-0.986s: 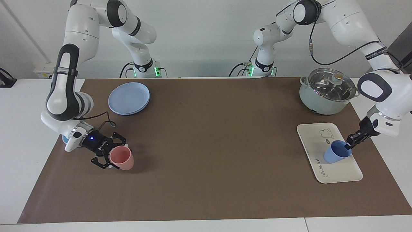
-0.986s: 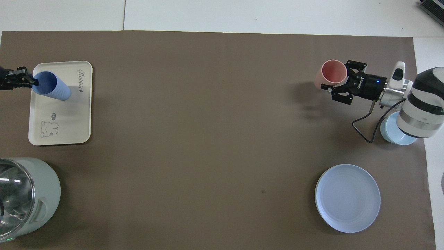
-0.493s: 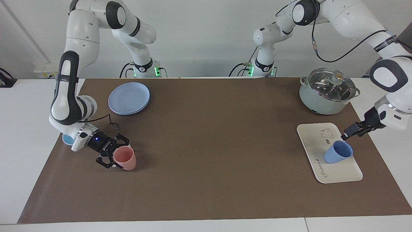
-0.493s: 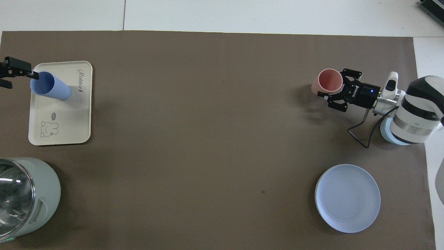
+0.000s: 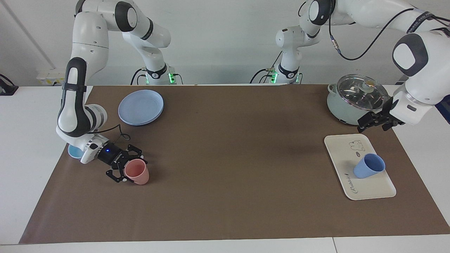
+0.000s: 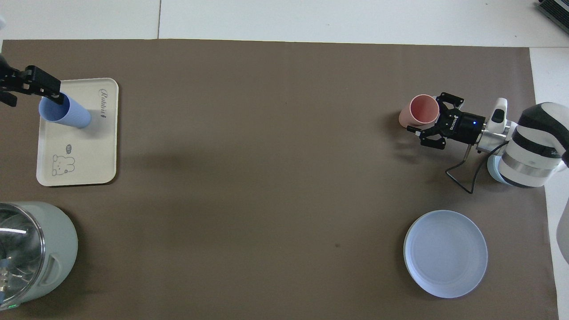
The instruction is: Place cup on tray
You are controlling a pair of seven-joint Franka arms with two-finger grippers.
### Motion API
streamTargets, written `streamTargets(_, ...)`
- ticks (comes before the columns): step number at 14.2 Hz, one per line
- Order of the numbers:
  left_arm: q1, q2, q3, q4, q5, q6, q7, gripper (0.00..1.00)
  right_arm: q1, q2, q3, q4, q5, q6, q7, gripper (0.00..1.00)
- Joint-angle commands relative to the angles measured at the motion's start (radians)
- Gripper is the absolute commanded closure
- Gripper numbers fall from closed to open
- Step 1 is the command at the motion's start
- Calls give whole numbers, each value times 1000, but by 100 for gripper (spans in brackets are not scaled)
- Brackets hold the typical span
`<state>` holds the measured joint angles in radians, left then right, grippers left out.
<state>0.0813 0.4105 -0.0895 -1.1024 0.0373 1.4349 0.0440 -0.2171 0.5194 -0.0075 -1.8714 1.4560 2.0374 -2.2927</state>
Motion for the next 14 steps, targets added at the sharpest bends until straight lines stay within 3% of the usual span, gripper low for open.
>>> streamTargets(1,-31,-102,5,-22,30,-31,-3,0,-21,-21,9,-22,27,-38,-34,0)
streamTargets(6,-52,-367,2,-359,18,24,-1,0,-22,-65,8,-22,24,-78,-25,0)
streamTargets(8,-52,-438,-1,-469,10,76,-1,0,-22,-87,4,-22,18,-80,-18,0)
streamTargets(11,-49,-450,1,-485,-29,78,4,0,-18,-159,1,-18,-70,-66,74,0)
streamTargets(14,-40,-453,1,-485,-34,79,7,0,-14,-275,1,-11,-271,-45,313,0)
